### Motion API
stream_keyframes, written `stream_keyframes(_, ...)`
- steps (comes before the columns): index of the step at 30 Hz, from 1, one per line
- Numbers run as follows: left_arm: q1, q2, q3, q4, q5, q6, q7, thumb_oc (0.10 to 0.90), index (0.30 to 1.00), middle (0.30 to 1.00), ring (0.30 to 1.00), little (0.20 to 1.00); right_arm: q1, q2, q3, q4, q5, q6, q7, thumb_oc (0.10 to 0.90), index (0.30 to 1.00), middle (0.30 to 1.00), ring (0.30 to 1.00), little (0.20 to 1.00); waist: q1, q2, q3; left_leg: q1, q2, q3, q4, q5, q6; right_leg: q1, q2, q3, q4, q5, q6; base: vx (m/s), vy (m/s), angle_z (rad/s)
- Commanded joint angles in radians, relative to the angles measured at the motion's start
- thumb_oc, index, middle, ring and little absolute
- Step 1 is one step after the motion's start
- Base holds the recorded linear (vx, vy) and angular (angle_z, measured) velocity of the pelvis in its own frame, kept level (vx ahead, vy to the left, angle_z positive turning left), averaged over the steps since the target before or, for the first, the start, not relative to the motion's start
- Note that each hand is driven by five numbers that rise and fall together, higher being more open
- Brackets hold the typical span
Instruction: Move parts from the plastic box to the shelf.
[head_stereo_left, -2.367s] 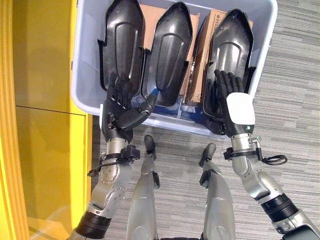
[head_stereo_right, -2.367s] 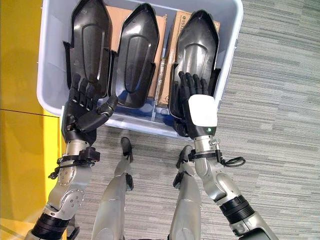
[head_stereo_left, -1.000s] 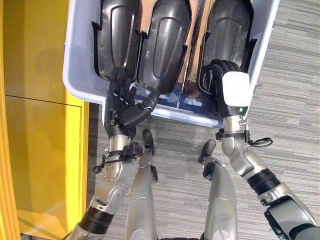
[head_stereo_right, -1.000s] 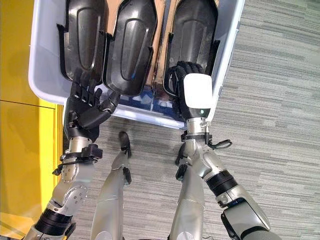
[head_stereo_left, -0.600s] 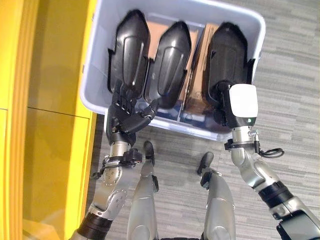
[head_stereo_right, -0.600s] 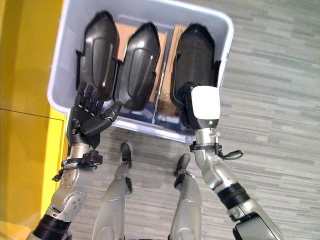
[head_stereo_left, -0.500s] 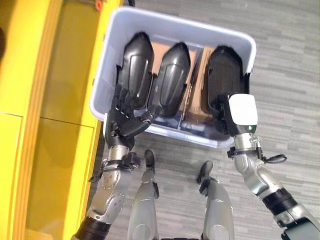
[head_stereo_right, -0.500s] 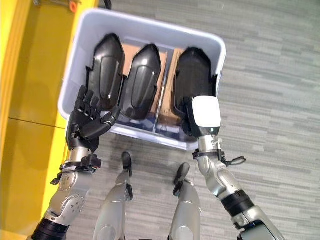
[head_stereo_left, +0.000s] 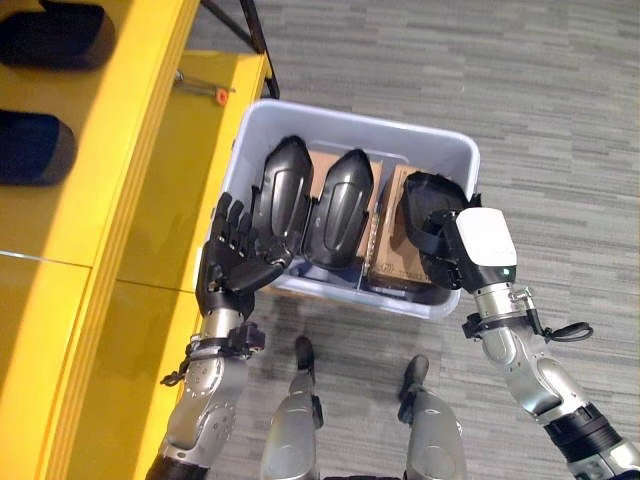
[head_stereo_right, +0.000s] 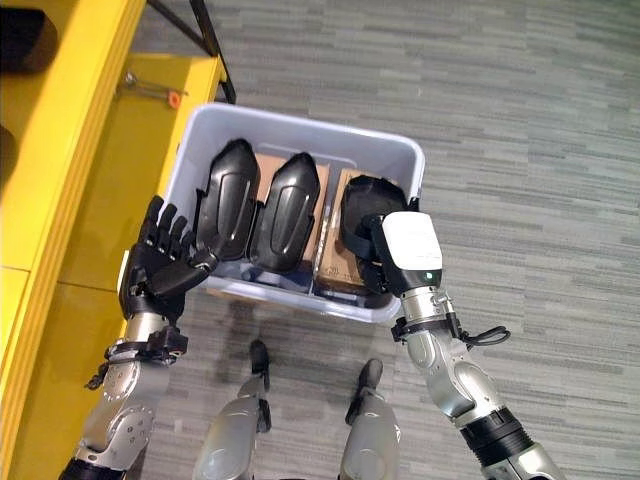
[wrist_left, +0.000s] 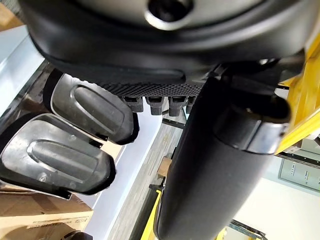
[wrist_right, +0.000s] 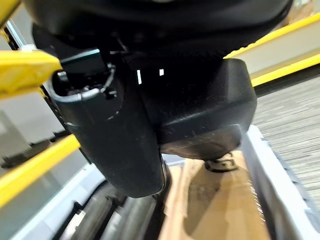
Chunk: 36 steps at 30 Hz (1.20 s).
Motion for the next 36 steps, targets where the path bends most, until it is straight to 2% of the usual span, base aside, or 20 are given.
stream_keyframes(1,0.012,0.021,0.041,-0.092,-0.016,-0.066,-0.064,0.900,1.000,1.000,1.000,1.000,-0.068,-0.018,-0.070,-0.114,0.039,-0.084,-0.038,0.400,0.300,0.300,0.300,0.300,0.013,-0.030,-0.199,0.074,0.002,0.033,-0.033,-0.071,-0.029,0.041,0.001,0.054,-0.059,-0.013,0.045,0.07,-0.025,-0.03)
stream_keyframes(2,0.013,0.021,0.041,-0.092,-0.016,-0.066,-0.064,0.900,1.000,1.000,1.000,1.000,-0.067,-0.018,-0.070,-0.115,0.040,-0.084,-0.037,0.400,0.300,0.300,0.300,0.300,0.013,-0.030,-0.200,0.075,0.002,0.033,-0.033,-0.072,-0.029,0.042,0.001,0.054,-0.061,-0.013,0.045,0.05,-0.031,-0.02)
stream_keyframes(5,0.042,0.015,0.044,-0.069,-0.031,-0.054,-0.088,0.900,1.000,1.000,1.000,1.000,-0.083,-0.024,-0.095,-0.122,0.060,-0.088,-0.021,0.400,0.300,0.300,0.300,0.300,0.013,-0.030,-0.256,0.103,0.003,0.040,-0.036,-0.080,-0.028,0.071,0.002,0.055,-0.073,-0.012,0.049,0.06,-0.023,0.00)
stream_keyframes(6,0.043,0.015,0.044,-0.069,-0.032,-0.054,-0.089,0.900,1.000,1.000,1.000,1.000,-0.082,-0.024,-0.096,-0.123,0.060,-0.088,-0.020,0.400,0.300,0.300,0.300,0.300,0.014,-0.030,-0.256,0.105,0.003,0.040,-0.036,-0.081,-0.029,0.073,0.003,0.055,-0.075,-0.011,0.049,0.09,-0.037,-0.01)
stream_keyframes(7,0.057,0.012,0.048,-0.062,-0.032,-0.047,-0.096,0.900,1.000,1.000,1.000,1.000,-0.087,-0.031,-0.110,-0.130,0.062,-0.090,-0.017,0.400,0.300,0.300,0.300,0.300,0.015,-0.032,-0.282,0.117,0.005,0.042,-0.036,-0.086,-0.028,0.091,0.005,0.055,-0.083,-0.012,0.051,0.05,-0.028,-0.02)
stream_keyframes(11,0.076,0.011,0.055,-0.052,-0.035,-0.036,-0.109,0.900,1.000,1.000,1.000,1.000,-0.095,-0.058,-0.137,-0.161,0.069,-0.104,0.003,0.400,0.300,0.300,0.300,0.300,0.015,-0.035,-0.328,0.144,0.009,0.046,-0.036,-0.095,-0.028,0.118,0.008,0.058,-0.091,-0.018,0.052,0.05,-0.039,-0.03)
stream_keyframes(19,0.094,0.001,0.061,-0.049,-0.038,-0.026,-0.123,0.900,1.000,1.000,1.000,1.000,-0.116,-0.107,-0.158,-0.186,0.085,-0.116,0.036,0.400,0.300,0.300,0.300,0.300,0.013,-0.039,-0.386,0.189,0.019,0.056,-0.036,-0.113,-0.026,0.156,0.016,0.069,-0.089,-0.038,0.050,0.04,-0.031,-0.05)
stream_keyframes(29,0.118,-0.013,0.071,-0.036,-0.041,-0.015,-0.121,0.900,1.000,1.000,1.000,1.000,-0.161,-0.142,-0.150,-0.171,0.088,-0.114,0.045,0.400,0.300,0.300,0.300,0.300,0.021,-0.040,-0.414,0.227,0.048,0.053,-0.009,-0.120,-0.032,0.189,0.050,0.092,-0.068,-0.083,0.026,0.00,-0.058,-0.07)
stream_keyframes(32,0.127,-0.021,0.071,-0.029,-0.041,-0.011,-0.119,0.900,1.000,1.000,1.000,1.000,-0.171,-0.151,-0.148,-0.158,0.093,-0.113,0.045,0.400,0.300,0.300,0.300,0.300,0.024,-0.038,-0.415,0.228,0.067,0.044,0.004,-0.112,-0.039,0.204,0.072,0.091,-0.066,-0.104,0.010,-0.04,-0.098,-0.02)
stream_keyframes(36,0.155,-0.030,0.079,-0.030,-0.042,-0.005,-0.116,0.900,1.000,1.000,1.000,1.000,-0.212,-0.157,-0.129,-0.141,0.101,-0.108,0.035,0.400,0.300,0.300,0.300,0.300,0.037,-0.023,-0.398,0.209,0.117,0.020,0.025,-0.069,-0.060,0.198,0.124,0.078,-0.034,-0.147,-0.030,-0.12,-0.181,0.03)
